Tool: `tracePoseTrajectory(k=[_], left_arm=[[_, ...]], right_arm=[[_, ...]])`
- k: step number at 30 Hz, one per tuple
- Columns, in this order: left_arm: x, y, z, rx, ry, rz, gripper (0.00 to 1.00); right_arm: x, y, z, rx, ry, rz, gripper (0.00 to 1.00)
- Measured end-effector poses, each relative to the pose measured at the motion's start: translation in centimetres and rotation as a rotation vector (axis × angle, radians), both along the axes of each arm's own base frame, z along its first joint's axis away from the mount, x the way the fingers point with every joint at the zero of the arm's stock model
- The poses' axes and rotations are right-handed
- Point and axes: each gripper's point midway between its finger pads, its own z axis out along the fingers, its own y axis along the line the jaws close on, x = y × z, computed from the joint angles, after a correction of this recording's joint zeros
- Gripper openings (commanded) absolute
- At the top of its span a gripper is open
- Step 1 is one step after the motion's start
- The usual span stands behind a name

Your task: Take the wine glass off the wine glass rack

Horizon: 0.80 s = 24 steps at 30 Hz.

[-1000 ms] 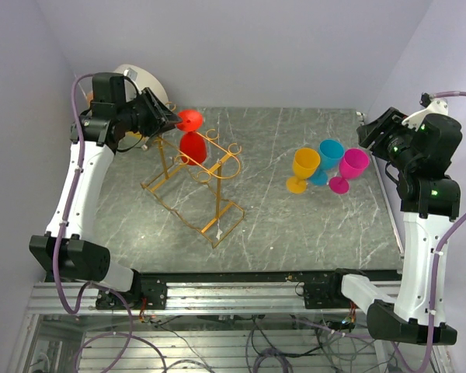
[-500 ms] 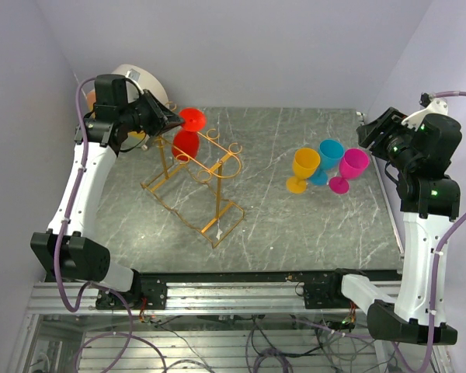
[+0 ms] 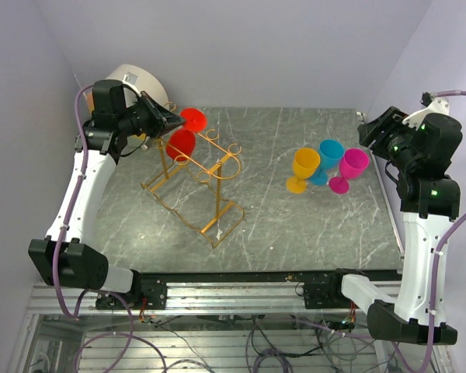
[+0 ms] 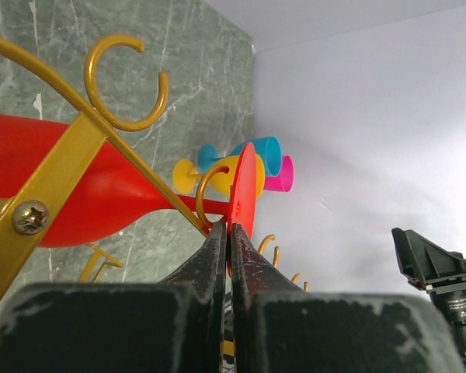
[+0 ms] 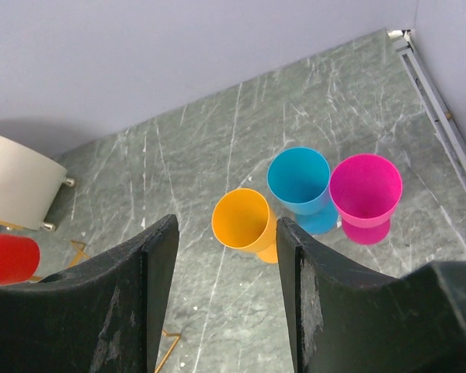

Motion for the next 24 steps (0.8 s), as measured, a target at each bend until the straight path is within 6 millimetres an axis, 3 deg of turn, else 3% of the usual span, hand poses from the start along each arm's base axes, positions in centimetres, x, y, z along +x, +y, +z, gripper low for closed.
tracePoseTrajectory(k=[8,24], left_arm=[[-0.1,0.4,0.1,-0.090,0.007,0.042,0.07],[0.7,0.6,2.3,-0.212,-0.067,0.086,0.07]], right_arm=[[0.0,-0.1,0.4,-0.003,-0.015,-0.007,0.53],[-0.1,0.1,1.5,0.000,-0.062,-0.001,0.53]])
